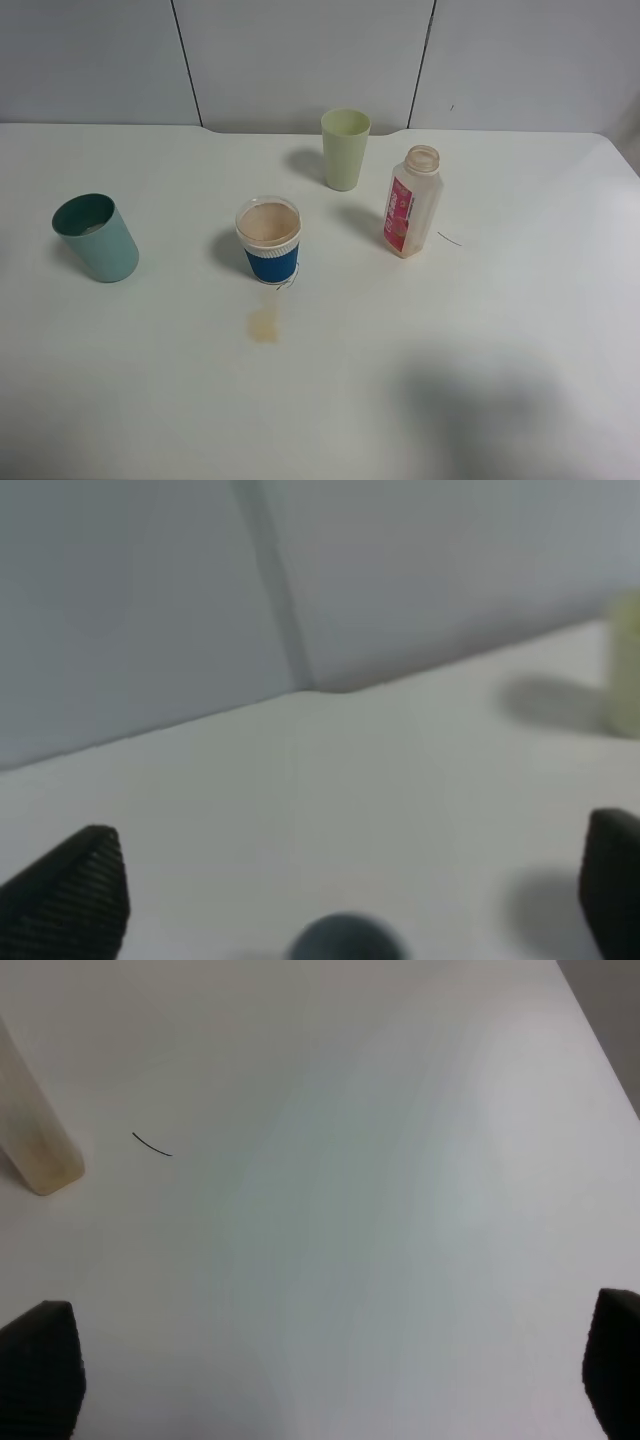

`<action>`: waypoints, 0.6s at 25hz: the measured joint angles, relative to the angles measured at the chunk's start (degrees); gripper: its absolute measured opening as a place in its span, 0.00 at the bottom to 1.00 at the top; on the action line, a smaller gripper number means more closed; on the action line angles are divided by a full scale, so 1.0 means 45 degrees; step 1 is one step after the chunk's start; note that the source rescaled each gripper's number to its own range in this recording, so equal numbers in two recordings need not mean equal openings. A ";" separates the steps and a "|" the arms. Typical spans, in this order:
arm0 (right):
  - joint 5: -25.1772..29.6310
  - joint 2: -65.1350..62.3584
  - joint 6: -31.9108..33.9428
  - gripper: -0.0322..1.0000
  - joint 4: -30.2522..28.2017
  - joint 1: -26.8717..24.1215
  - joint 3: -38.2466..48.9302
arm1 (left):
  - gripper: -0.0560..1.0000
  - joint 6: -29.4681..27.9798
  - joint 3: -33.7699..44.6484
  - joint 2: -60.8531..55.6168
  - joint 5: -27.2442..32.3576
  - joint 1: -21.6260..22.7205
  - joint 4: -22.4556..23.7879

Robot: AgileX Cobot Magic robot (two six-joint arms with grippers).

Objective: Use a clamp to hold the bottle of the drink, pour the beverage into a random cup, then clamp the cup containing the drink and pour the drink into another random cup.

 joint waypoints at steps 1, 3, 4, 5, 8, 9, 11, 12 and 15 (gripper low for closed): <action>0.0000 0.0000 0.0000 1.00 0.0000 0.0000 0.0000 | 0.75 -0.0116 -0.0171 -0.0110 0.0348 0.0175 0.0081; 0.0000 0.0000 0.0000 1.00 0.0000 0.0000 0.0000 | 0.75 -0.0599 -0.0723 -0.0829 0.1527 0.0934 0.0301; 0.0000 0.0000 0.0000 1.00 0.0000 0.0000 0.0000 | 0.75 -0.0729 -0.0894 -0.1112 0.1997 0.1222 0.0352; 0.0000 0.0000 0.0000 1.00 0.0000 0.0000 0.0000 | 0.75 -0.0811 -0.1001 -0.1481 0.2314 0.1558 0.0378; 0.0000 0.0000 0.0000 1.00 0.0000 0.0000 0.0000 | 0.75 -0.0908 -0.1035 -0.2778 0.3005 0.2363 0.0097; 0.0000 0.0000 0.0000 1.00 0.0000 0.0000 0.0000 | 0.75 -0.0908 -0.1035 -0.2778 0.3005 0.2363 0.0097; 0.0000 0.0000 0.0000 1.00 0.0000 0.0000 0.0000 | 0.75 -0.0934 -0.1045 -0.4331 0.3666 0.3066 -0.0284; 0.0000 0.0000 0.0000 1.00 0.0000 0.0000 0.0000 | 0.75 -0.0881 -0.1045 -0.4955 0.4202 0.3255 -0.0312; 0.0000 0.0000 0.0000 1.00 0.0000 0.0000 0.0000 | 0.75 -0.0872 -0.1045 -0.5763 0.5162 0.3427 -0.0338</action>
